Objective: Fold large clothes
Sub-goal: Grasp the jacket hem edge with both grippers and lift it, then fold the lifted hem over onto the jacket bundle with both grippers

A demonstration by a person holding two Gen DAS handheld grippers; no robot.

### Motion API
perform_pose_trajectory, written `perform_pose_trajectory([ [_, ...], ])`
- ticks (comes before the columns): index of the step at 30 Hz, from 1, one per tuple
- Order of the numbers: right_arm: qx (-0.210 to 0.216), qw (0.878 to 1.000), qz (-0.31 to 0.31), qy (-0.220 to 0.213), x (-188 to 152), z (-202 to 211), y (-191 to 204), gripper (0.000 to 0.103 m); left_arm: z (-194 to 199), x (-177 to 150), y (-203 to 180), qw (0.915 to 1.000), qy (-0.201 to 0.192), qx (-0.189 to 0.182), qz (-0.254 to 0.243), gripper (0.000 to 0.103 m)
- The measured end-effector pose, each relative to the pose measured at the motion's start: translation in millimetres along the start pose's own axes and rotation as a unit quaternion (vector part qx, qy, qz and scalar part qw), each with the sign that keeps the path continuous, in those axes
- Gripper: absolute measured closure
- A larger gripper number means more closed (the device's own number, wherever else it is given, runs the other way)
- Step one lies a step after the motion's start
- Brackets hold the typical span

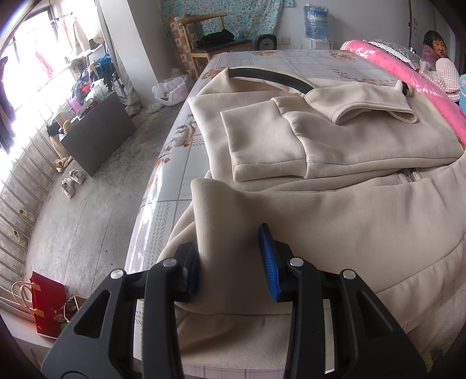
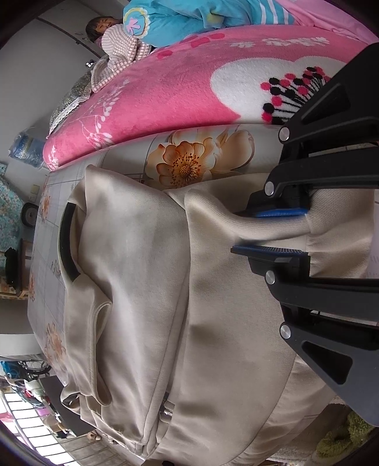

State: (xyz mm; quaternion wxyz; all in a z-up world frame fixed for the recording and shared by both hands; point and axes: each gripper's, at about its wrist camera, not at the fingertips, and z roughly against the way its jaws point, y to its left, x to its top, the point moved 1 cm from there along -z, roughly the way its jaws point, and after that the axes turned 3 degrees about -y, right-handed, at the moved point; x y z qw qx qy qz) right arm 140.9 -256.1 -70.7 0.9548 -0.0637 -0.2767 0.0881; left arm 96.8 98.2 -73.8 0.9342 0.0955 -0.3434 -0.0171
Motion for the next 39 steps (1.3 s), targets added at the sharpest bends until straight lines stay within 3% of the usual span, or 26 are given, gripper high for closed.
perform_pose_trajectory([
  [15,0.014,1.0,-0.016,-0.002,0,-2,-6,0.086,0,0,0,1.0,0.001,0.002,-0.003,0.069],
  [19,0.023,0.999,-0.03,-0.011,-2,-1,-9,0.086,1,0,-2,0.9996,-0.004,0.016,-0.023,0.066],
  [21,0.023,0.999,-0.034,-0.019,-3,1,-10,0.09,2,0,-3,0.9993,-0.008,0.019,-0.03,0.071],
  [23,0.026,0.998,-0.04,-0.032,-4,7,-11,0.094,5,-1,-1,0.9989,-0.015,0.029,-0.035,0.085],
  [26,0.031,0.997,-0.049,-0.059,-8,24,-12,0.096,18,-2,5,0.999,-0.033,0.021,-0.022,0.096],
  [33,0.042,0.99,-0.068,-0.118,-28,76,-17,0.096,81,-18,12,0.9931,-0.116,0.008,-0.013,0.098],
  [36,0.042,0.986,-0.076,-0.14,-35,95,-19,0.096,109,-25,11,0.9866,-0.157,0.034,-0.03,0.098],
  [39,0.041,0.983,-0.081,-0.16,-32,110,-23,0.096,128,-17,9,0.9821,-0.182,0.034,-0.036,0.098],
])
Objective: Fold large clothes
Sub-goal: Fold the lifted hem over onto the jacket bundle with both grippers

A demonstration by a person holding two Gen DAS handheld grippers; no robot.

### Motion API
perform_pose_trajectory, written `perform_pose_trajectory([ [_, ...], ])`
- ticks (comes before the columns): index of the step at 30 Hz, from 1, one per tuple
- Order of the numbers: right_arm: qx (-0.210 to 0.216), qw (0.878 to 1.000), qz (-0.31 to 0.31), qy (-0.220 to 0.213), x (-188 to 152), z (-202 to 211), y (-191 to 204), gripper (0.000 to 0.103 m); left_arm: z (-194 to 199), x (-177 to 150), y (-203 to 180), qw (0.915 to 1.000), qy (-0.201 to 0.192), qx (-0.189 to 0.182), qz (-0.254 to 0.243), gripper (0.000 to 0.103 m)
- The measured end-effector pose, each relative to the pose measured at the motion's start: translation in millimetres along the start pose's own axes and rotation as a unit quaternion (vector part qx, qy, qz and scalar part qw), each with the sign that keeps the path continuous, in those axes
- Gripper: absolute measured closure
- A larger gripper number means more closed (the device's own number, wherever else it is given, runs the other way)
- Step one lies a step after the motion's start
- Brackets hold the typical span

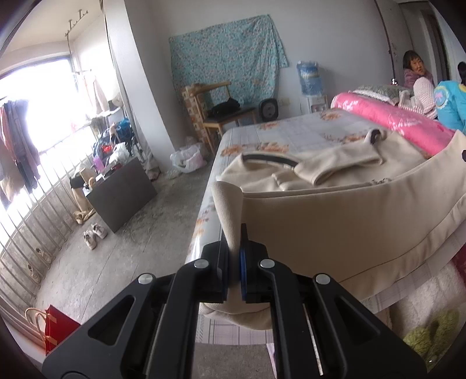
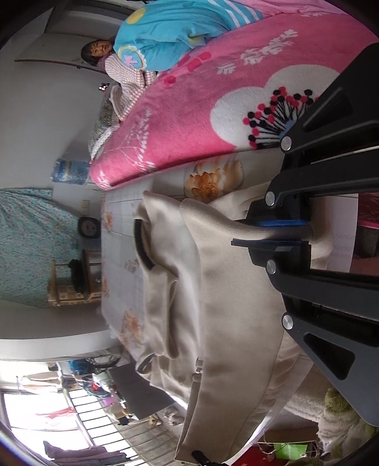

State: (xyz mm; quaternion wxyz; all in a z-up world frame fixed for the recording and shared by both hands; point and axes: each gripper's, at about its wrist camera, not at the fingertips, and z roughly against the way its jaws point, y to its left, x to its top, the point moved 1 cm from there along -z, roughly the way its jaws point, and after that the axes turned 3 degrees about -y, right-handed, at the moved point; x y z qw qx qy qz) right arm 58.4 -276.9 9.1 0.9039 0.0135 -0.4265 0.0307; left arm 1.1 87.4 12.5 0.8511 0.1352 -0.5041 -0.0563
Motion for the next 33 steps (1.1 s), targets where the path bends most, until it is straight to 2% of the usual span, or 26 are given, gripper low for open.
perform_pose_trajectory([
  [5,0.011,0.999,0.008,-0.033,35,2,-1,0.096,-5,41,5,0.9989,-0.045,-0.007,-0.005,0.098],
  [9,0.008,0.998,0.027,-0.064,78,-9,-2,0.096,-33,76,13,0.9974,-0.071,-0.009,0.005,0.098],
  [13,0.004,0.995,0.036,-0.088,124,-31,-7,0.096,-76,110,20,0.9969,-0.078,-0.007,0.008,0.098],
  [16,0.003,0.995,0.038,-0.089,150,-62,-12,0.096,-123,131,21,0.9978,-0.065,-0.012,0.007,0.098],
  [19,0.007,0.997,0.035,-0.073,171,-110,-16,0.096,-178,142,19,0.9993,-0.024,-0.026,0.01,0.098],
  [23,0.012,0.999,0.034,-0.017,171,-184,-18,0.095,-262,130,13,0.9936,0.081,-0.067,0.04,0.094],
  [24,0.014,0.999,0.033,0.007,168,-204,-19,0.093,-281,123,10,0.9909,0.108,-0.07,0.039,0.092],
  [25,0.009,0.999,0.031,0.035,162,-226,-22,0.084,-297,116,9,0.9885,0.131,-0.066,0.039,0.091],
  [27,-0.012,0.996,0.028,0.078,151,-250,-27,0.075,-306,107,18,0.986,0.141,-0.067,0.06,0.084],
  [28,-0.018,0.996,0.021,0.085,148,-253,-31,0.074,-305,106,25,0.9847,0.139,-0.069,0.078,0.083],
  [31,0.008,0.999,0.006,0.051,149,-229,-35,0.066,-287,112,43,0.9844,0.102,-0.082,0.118,0.084],
  [33,0.024,0.999,0.014,0.023,153,-210,-28,0.066,-276,118,47,0.9846,0.076,-0.094,0.126,0.084],
])
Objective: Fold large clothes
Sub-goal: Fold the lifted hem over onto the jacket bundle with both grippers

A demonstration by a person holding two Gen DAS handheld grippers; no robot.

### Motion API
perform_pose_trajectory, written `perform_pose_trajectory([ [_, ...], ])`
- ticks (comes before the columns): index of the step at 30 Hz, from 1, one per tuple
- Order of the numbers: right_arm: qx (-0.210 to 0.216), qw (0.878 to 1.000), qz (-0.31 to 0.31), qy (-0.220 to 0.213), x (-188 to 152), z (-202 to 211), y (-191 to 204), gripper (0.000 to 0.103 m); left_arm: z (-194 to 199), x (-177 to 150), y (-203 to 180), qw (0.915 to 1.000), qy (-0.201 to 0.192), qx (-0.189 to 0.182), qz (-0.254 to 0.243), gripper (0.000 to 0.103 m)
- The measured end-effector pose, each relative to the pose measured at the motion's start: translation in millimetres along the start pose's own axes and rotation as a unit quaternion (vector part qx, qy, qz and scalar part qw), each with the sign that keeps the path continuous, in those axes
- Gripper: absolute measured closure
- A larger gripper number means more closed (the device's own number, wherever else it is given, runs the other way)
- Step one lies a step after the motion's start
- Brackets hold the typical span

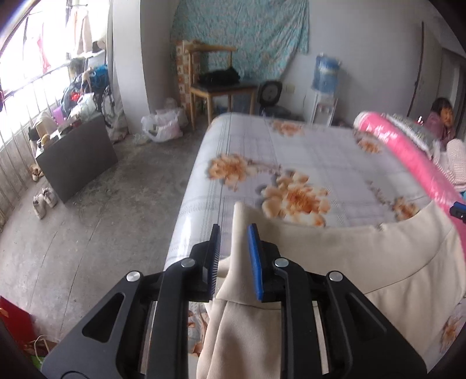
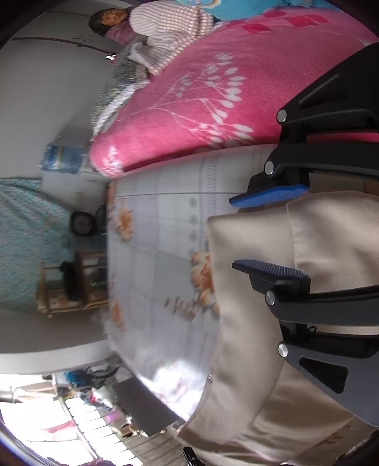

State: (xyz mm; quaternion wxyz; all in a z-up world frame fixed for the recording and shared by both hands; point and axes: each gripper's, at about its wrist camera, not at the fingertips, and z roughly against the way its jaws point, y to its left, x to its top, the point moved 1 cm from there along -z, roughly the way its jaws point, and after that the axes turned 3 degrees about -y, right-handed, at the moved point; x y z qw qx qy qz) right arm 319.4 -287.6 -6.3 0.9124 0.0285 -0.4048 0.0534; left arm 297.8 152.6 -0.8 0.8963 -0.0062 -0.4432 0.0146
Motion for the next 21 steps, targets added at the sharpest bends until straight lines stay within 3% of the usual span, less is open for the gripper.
perform_pose_trajectory([
  [2,0.043,0.999,0.007,0.003,4,4,11,0.066,2,2,-1,0.999,0.005,-0.044,0.01,0.084],
  [5,0.085,0.996,0.015,0.03,7,-14,31,0.066,-31,-5,-12,0.9923,0.068,-0.097,0.035,0.084],
  [8,0.096,0.993,0.01,0.06,6,-42,39,0.066,-66,-13,-9,0.9907,0.094,-0.079,0.059,0.084],
  [10,0.079,0.994,0.004,0.077,3,-63,29,0.066,-75,-18,-1,0.9932,0.092,-0.035,0.061,0.083],
  [12,0.059,0.995,-0.014,0.084,-1,-69,12,0.066,-77,-24,13,0.9903,0.099,-0.037,0.09,0.082],
  [14,0.038,0.996,-0.033,0.079,-3,-62,-9,0.066,-67,-27,26,0.988,0.102,-0.042,0.108,0.082],
  [17,-0.023,0.997,-0.041,0.066,-7,-38,-31,0.066,-41,-29,38,0.992,0.091,-0.001,0.088,0.081],
  [19,-0.011,0.998,-0.053,0.042,-10,-7,-37,0.066,-16,-30,39,0.994,0.076,-0.003,0.078,0.081],
  [21,0.02,0.998,-0.052,0.021,-17,23,-31,0.066,9,-34,33,0.9955,0.065,-0.031,0.062,0.081],
])
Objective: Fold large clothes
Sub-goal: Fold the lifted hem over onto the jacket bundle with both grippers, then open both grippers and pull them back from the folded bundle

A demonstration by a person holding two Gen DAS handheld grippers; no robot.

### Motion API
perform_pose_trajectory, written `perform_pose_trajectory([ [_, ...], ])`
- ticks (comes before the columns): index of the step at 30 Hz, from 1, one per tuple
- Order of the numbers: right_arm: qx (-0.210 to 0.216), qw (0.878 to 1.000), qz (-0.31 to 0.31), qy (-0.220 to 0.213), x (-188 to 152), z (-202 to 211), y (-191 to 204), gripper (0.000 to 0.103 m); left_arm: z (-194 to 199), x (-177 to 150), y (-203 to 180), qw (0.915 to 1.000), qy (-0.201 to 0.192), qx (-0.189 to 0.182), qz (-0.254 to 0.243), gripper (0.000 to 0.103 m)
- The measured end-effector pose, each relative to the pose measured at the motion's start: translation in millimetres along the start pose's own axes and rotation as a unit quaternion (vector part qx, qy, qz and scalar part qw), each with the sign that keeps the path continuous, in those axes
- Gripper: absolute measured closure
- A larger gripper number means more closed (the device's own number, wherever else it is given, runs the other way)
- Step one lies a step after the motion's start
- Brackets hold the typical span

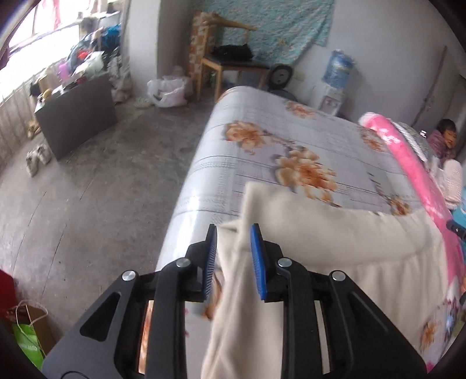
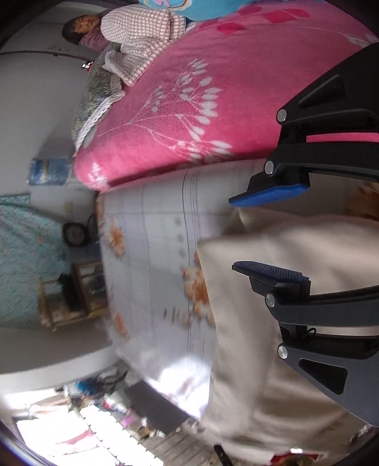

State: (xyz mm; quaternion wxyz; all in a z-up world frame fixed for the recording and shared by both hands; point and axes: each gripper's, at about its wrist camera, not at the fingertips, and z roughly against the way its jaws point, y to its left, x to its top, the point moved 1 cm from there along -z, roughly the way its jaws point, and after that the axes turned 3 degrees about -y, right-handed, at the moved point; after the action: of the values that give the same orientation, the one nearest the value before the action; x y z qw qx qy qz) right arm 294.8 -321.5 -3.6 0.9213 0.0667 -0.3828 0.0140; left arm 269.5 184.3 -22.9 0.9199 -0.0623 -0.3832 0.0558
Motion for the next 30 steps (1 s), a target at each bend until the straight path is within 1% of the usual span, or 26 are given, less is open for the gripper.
perform_pose_trajectory([
  [3,0.036,0.998,0.042,0.002,-23,28,25,0.066,18,-20,-15,0.9982,0.017,-0.053,-0.021,0.081],
  [4,0.047,0.997,0.055,0.009,-34,32,33,0.066,20,-30,-18,0.9972,0.028,-0.066,-0.022,0.081],
  [5,0.055,0.996,0.063,0.017,-43,36,38,0.066,19,-42,-18,0.9966,0.04,-0.07,-0.019,0.081],
  [6,0.054,0.996,0.071,0.026,-54,36,42,0.066,14,-53,-17,0.9966,0.051,-0.062,-0.018,0.081],
  [8,0.043,0.995,0.074,0.053,-78,27,38,0.066,1,-75,-8,0.9971,0.071,-0.021,-0.018,0.079],
  [9,0.033,0.995,0.067,0.073,-89,18,31,0.066,-1,-81,-2,0.9978,0.061,-0.026,-0.006,0.075],
  [10,0.022,0.994,0.055,0.088,-98,9,21,0.065,0,-83,2,0.9982,0.052,-0.031,0.0,0.075],
  [11,0.029,0.995,0.043,0.089,-101,8,16,0.065,3,-82,1,0.9986,0.05,-0.017,-0.009,0.075],
  [12,0.03,0.995,0.032,0.087,-100,12,13,0.065,7,-82,-1,0.9988,0.045,-0.005,-0.017,0.076],
  [13,0.018,0.996,0.032,0.087,-96,17,14,0.065,13,-81,-4,0.9989,0.039,-0.001,-0.024,0.077],
  [14,0.012,0.996,0.039,0.078,-92,26,18,0.065,21,-81,-8,0.999,0.033,-0.006,-0.031,0.077],
  [17,0.029,0.996,0.06,0.053,-92,55,30,0.063,45,-88,-15,0.9982,0.013,-0.024,-0.054,0.076],
  [18,0.03,0.996,0.065,0.053,-97,59,33,0.062,48,-93,-15,0.998,0.013,-0.025,-0.057,0.074],
  [19,0.031,0.995,0.069,0.058,-103,60,34,0.059,47,-99,-15,0.998,0.019,-0.017,-0.058,0.07],
  [20,0.026,0.995,0.07,0.071,-112,54,32,0.057,39,-107,-12,0.9977,0.037,0.002,-0.057,0.069],
  [21,0.011,0.993,0.072,0.091,-122,44,28,0.055,33,-113,-7,0.9974,0.049,0.009,-0.053,0.067],
  [22,-0.007,0.991,0.078,0.108,-132,33,24,0.054,35,-114,-3,0.9985,0.04,-0.002,-0.038,0.067],
  [24,-0.008,0.992,0.074,0.097,-133,44,24,0.054,44,-108,1,0.9991,0.034,0.009,-0.023,0.068],
  [25,-0.023,0.992,0.074,0.099,-129,51,26,0.054,54,-103,0,0.9995,0.019,0.013,-0.022,0.068],
  [26,-0.034,0.993,0.075,0.086,-122,62,31,0.052,66,-100,-3,0.9997,0.001,0.009,-0.024,0.068],
  [27,-0.028,0.994,0.081,0.071,-117,73,37,0.051,73,-96,-8,0.9994,-0.012,0.006,-0.031,0.065],
  [28,-0.021,0.994,0.09,0.055,-112,82,46,0.046,80,-92,-15,0.9987,-0.025,0.004,-0.044,0.06],
  [29,-0.02,0.994,0.095,0.044,-108,87,54,0.044,84,-90,-25,0.9977,-0.034,0.001,-0.058,0.058],
  [30,-0.014,0.995,0.099,0.03,-104,91,66,0.039,86,-90,-35,0.9969,-0.038,-0.008,-0.069,0.054],
])
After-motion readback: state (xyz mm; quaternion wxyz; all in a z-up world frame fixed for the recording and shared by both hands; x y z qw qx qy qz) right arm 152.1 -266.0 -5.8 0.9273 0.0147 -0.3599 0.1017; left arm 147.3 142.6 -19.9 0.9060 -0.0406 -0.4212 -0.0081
